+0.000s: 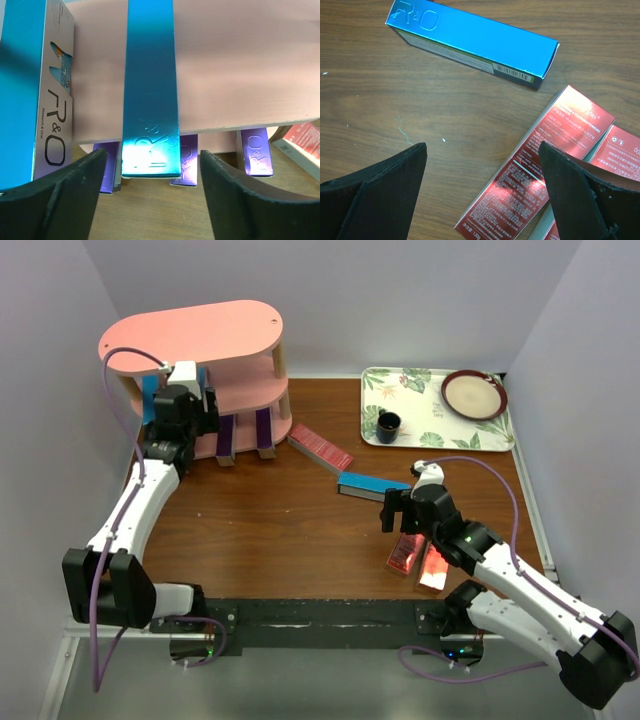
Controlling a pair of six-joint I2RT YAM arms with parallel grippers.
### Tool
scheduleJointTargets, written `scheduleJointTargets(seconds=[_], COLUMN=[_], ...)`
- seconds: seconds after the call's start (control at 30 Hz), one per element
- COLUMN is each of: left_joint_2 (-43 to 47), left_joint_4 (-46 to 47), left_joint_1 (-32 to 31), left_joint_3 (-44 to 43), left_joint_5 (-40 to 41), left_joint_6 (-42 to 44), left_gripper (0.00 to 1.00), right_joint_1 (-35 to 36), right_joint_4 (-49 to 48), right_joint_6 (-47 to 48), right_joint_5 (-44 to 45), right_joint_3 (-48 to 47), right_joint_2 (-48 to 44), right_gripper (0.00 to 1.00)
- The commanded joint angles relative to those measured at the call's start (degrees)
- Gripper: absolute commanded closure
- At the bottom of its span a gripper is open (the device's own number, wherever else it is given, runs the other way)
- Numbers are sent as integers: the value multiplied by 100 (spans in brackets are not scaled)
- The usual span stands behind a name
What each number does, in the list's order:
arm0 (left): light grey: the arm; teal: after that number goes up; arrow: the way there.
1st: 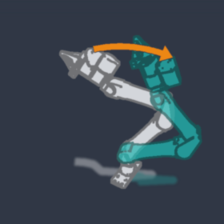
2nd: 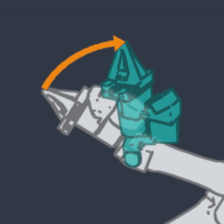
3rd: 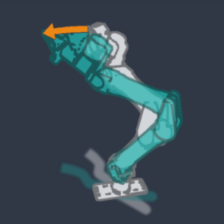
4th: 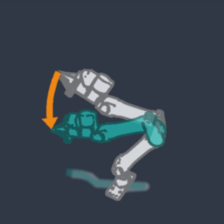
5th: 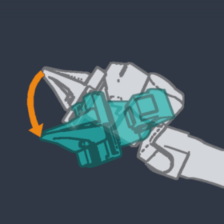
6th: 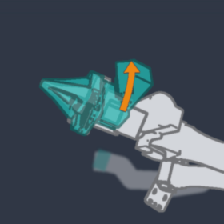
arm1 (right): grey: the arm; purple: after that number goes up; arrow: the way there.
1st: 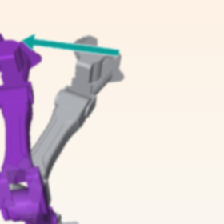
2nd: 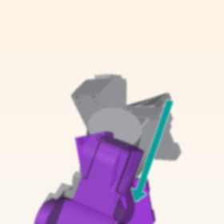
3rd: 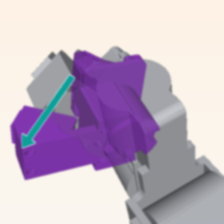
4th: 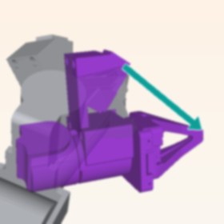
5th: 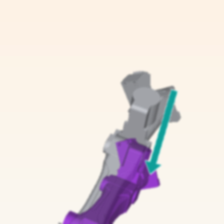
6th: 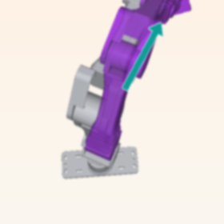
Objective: Place and organize the toothpastes onto the shelf
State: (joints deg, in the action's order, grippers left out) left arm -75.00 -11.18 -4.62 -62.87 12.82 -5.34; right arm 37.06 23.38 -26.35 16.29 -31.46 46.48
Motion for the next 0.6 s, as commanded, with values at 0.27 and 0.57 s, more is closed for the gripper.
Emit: scheduleJointTargets(seconds=[0.27,0.57], left_joint_2=[1039,2718], left_joint_4=[-157,362], left_joint_1=[40,-414], left_joint_3=[160,1163], left_joint_5=[-420,-1703], left_joint_6=[-133,199], left_gripper=[0,0], right_joint_1=[-23,-32], right_joint_4=[62,71], right_joint_6=[77,42], right_joint_5=[-83,-39], right_joint_3=[-281,-474], right_joint_2=[-16,291], right_gripper=[2,2])
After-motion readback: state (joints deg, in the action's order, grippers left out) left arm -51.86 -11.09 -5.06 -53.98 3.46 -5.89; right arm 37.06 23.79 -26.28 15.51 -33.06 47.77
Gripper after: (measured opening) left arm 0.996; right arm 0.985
